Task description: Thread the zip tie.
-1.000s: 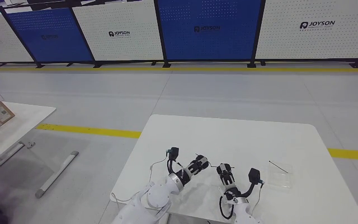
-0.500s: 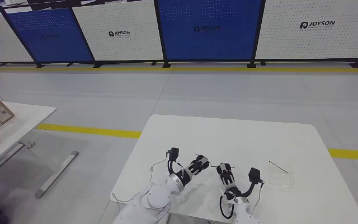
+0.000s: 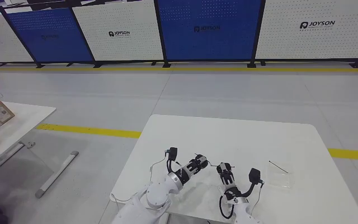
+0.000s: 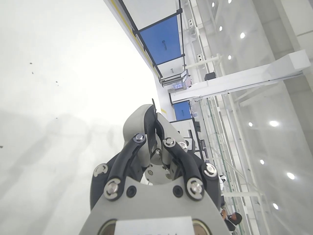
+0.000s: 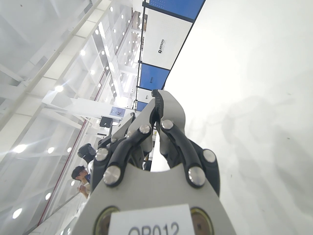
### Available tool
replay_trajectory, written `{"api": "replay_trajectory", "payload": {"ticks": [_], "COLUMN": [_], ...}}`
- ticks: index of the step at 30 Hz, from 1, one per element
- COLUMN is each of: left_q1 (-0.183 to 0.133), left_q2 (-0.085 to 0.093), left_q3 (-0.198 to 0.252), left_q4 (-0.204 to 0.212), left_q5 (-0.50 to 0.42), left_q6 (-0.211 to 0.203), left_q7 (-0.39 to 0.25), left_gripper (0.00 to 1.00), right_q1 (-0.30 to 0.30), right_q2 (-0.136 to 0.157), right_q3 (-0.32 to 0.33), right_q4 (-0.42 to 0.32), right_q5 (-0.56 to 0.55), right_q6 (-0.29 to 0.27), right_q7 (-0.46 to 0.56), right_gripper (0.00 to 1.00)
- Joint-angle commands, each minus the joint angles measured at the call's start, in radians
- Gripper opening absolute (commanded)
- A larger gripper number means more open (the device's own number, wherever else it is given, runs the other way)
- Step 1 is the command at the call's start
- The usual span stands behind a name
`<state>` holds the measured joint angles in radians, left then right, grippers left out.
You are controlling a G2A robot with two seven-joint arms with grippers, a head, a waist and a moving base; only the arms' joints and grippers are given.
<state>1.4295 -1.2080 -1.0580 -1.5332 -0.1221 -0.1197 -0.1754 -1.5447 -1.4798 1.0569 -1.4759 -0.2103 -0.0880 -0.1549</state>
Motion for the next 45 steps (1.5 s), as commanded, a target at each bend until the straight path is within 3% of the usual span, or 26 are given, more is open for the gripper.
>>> {"api": "replay_trajectory", "payload": {"ticks": [1,30,33,34,45], "left_q1": [-0.001,0.002,0.001,0.001,0.006], "left_q2": [0.0,0.0,0.0,0.0,0.002], "left_q3": [0.0,0.011,0.011,0.012,0.017], "left_q4": [0.001,-0.006,-0.005,-0.006,-0.011], "left_q5": [0.0,0.055,0.064,0.068,0.095], "left_q6": [0.002,-0.005,-0.003,-0.003,0.006], "left_q7": [-0.003,-0.007,-0.012,-0.014,-0.022], "left_gripper": [0.0,0.08,0.13,0.26,0.17], "right_q1": [-0.004,-0.006,-0.004,-0.003,0.0], "right_q2": [0.0,-0.003,-0.004,-0.004,-0.007], "right_q3": [0.004,0.009,0.009,0.009,0.005], "right_q4": [-0.006,-0.011,-0.01,-0.01,-0.013], "right_q5": [0.003,0.005,0.007,0.008,0.011], "right_q6": [0.0,0.022,0.026,0.028,0.033], "right_q7": [-0.003,0.003,0.006,0.007,0.009], "right_gripper": [0.0,0.0,0.0,0.0,0.0]}}
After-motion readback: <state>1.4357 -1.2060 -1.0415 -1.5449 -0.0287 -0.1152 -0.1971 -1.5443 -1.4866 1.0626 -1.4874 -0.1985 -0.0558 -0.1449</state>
